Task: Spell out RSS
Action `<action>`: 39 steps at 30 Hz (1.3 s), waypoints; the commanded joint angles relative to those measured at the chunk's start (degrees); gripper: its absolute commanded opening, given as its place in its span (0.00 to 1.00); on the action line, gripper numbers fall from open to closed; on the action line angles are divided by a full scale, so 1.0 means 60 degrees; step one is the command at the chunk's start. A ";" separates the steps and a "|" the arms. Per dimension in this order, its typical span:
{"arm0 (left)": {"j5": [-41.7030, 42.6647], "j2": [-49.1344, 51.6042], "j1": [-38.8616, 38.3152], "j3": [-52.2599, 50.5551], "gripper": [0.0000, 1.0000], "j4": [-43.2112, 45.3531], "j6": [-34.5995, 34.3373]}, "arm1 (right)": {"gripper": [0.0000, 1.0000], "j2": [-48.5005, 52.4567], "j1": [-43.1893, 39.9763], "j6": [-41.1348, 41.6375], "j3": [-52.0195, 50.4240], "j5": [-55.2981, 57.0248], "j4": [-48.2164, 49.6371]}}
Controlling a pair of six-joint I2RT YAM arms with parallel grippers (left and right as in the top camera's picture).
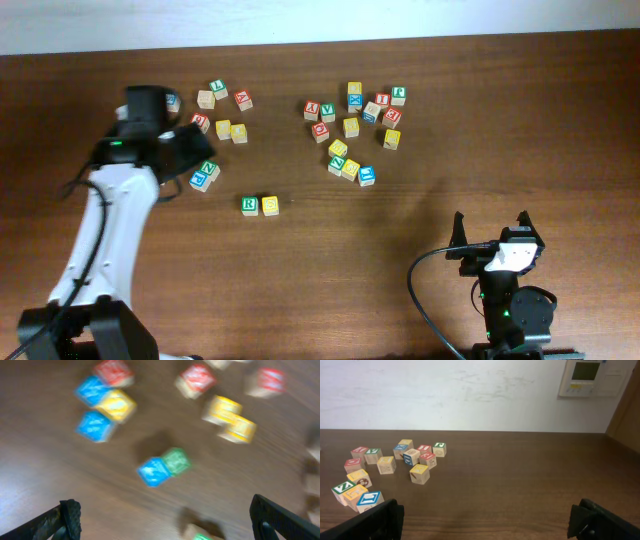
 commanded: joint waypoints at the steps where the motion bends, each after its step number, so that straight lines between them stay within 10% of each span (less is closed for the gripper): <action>1: -0.0040 -0.0197 0.1035 0.0168 0.99 -0.0310 -0.0444 | 0.98 -0.0055 -0.0066 0.0095 -0.0051 -0.0011 -0.0073; 12: -0.0044 -0.0197 0.1596 0.0168 0.99 -0.0510 -0.0441 | 0.98 -0.0055 -0.0062 0.0503 -0.0051 -0.0382 -0.0004; 19: -0.0040 -0.0197 0.1596 0.0168 0.99 -0.0510 -0.0441 | 0.98 -0.0055 -0.0062 0.6087 -0.0051 -0.7457 0.0503; 25: -0.0040 -0.0197 0.1596 0.0168 0.99 -0.0510 -0.0441 | 0.98 -0.0055 -0.0062 1.0448 -0.0051 -0.8040 0.1636; 31: -0.0040 -0.0200 0.1596 0.0168 0.99 -0.0510 -0.0441 | 0.98 -0.0055 -0.0066 1.1038 0.0222 -0.6459 0.6688; 39: -0.0040 -0.0197 0.1596 0.0168 0.99 -0.0510 -0.0441 | 0.98 0.1235 -0.0066 0.8320 0.3337 -0.4998 0.5056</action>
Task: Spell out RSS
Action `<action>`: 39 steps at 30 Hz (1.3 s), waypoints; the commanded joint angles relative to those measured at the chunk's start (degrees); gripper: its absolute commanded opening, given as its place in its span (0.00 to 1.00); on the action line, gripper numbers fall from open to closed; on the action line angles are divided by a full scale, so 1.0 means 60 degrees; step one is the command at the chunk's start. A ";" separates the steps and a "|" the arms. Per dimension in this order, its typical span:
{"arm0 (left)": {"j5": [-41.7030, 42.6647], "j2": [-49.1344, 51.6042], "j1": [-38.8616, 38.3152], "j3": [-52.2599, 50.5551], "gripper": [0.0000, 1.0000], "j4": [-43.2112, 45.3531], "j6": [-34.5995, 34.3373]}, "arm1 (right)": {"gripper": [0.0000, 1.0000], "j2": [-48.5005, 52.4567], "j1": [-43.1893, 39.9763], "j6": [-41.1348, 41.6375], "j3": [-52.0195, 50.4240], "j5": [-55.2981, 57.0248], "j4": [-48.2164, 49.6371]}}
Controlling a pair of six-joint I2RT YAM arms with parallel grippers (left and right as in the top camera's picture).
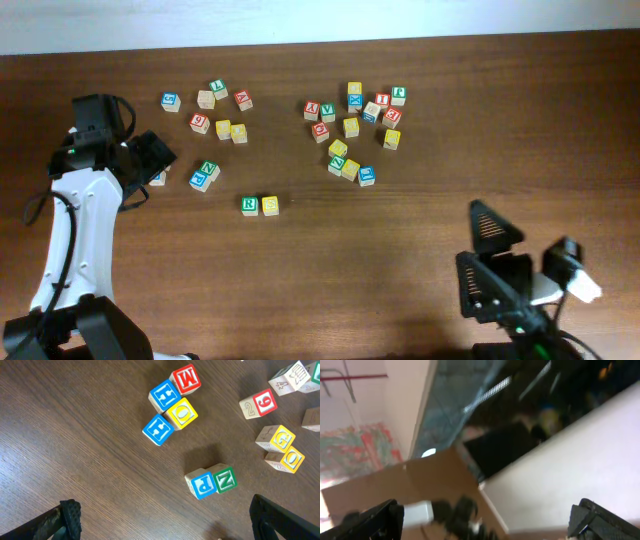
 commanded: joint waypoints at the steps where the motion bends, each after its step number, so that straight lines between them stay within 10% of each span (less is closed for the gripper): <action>1: -0.0044 -0.0197 0.0047 0.0168 0.99 -0.0004 -0.0113 | 0.98 0.1315 -0.0062 -0.2164 0.2127 0.0648 -0.1348; 11: -0.0044 -0.0197 0.0047 0.0168 0.99 0.0000 -0.0113 | 0.98 0.8914 0.0488 -0.5960 0.9078 -0.2951 -0.7271; 21: -0.0044 -0.0197 0.0047 0.0168 0.99 0.0000 -0.0117 | 0.98 1.5129 0.3989 -0.7701 1.4906 0.6317 -1.3533; 39: -0.0044 -0.0197 0.0047 0.0168 0.99 0.0000 -0.0117 | 0.98 1.9216 0.4069 -0.8266 1.6342 0.5858 -1.3763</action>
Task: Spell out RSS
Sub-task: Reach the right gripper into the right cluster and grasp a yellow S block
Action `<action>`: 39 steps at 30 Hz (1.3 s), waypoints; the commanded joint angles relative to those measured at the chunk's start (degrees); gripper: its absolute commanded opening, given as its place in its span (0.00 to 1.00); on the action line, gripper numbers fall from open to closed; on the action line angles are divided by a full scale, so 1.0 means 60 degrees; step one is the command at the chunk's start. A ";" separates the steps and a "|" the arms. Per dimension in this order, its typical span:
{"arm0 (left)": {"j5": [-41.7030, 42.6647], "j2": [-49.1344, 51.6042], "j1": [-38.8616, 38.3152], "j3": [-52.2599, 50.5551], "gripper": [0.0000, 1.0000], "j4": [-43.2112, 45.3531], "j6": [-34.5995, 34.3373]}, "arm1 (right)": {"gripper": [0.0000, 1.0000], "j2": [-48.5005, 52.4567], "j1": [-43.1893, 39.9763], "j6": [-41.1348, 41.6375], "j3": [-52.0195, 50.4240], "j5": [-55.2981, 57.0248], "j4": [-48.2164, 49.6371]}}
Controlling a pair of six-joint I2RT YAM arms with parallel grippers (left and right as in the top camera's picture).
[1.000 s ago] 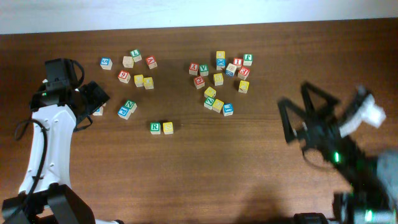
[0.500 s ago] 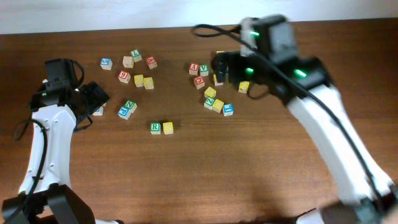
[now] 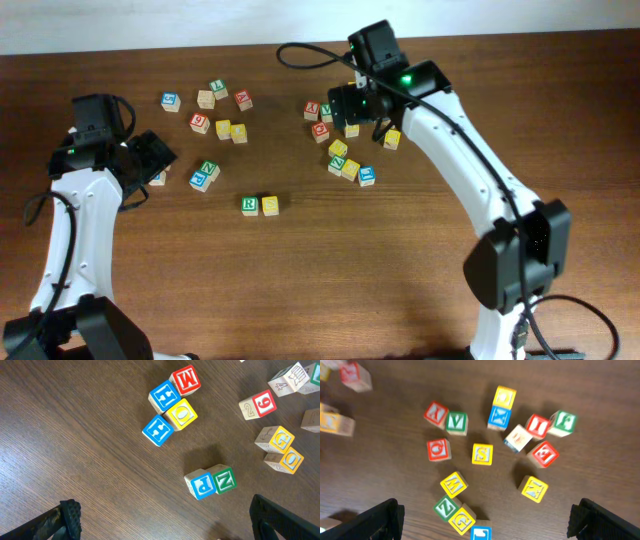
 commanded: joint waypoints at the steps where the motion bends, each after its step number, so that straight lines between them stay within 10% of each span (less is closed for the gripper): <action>1: -0.0044 -0.0186 0.0047 0.0160 0.99 -0.0011 -0.0087 | 0.98 0.0630 0.0007 -0.0095 0.0149 -0.0197 0.0164; 18: -0.0044 -0.0186 0.0047 0.0160 0.99 -0.0011 -0.0091 | 0.99 0.2368 -0.0007 -0.0102 0.0142 -0.0186 0.1501; 39: -0.0044 -0.0186 0.0047 0.0160 0.99 -0.0011 -0.0087 | 0.73 0.2714 -0.0324 0.0087 0.0066 -0.0197 0.1767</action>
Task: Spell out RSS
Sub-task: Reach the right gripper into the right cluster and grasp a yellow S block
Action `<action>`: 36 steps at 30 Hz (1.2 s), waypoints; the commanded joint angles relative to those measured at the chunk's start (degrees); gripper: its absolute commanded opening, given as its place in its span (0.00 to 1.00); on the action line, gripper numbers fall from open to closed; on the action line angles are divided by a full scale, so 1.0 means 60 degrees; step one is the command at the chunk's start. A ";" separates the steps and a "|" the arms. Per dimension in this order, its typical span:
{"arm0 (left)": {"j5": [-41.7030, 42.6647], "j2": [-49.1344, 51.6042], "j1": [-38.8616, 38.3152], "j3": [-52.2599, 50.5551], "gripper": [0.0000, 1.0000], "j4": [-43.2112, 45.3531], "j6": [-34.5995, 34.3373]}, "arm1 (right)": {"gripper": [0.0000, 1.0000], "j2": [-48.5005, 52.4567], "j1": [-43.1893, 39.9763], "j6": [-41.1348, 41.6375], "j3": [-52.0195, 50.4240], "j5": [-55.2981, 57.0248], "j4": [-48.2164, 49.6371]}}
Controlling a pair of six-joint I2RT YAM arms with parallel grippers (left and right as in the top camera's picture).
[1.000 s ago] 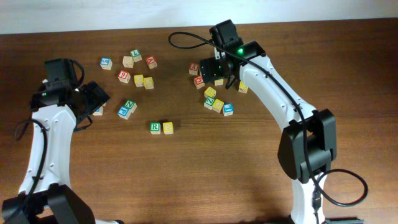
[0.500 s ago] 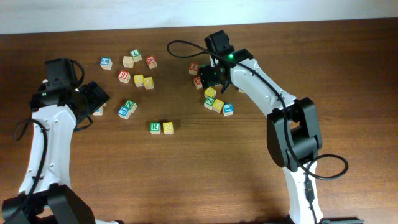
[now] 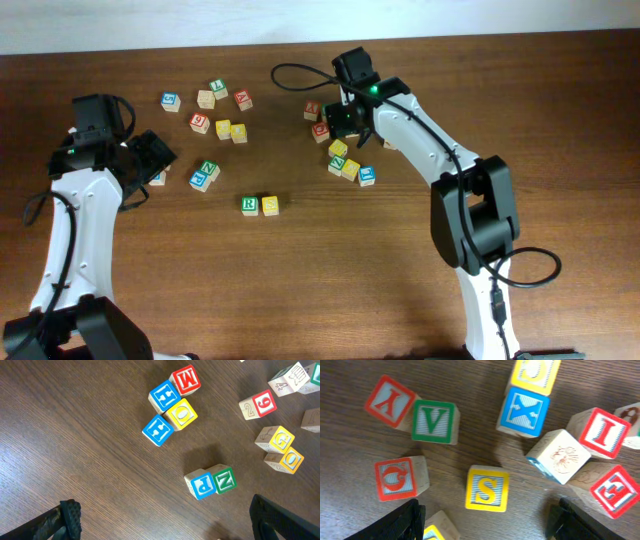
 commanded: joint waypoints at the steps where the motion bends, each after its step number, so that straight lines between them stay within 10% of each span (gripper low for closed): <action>1: -0.0044 -0.0186 0.0047 0.0160 0.99 -0.0011 -0.0087 | 0.73 0.0211 -0.0124 0.0219 0.0069 -0.0058 0.0055; 36: -0.0044 -0.0186 0.0047 0.0160 0.99 -0.0011 -0.0087 | 0.67 0.0801 -0.0095 0.0361 -0.0499 -0.0503 0.1042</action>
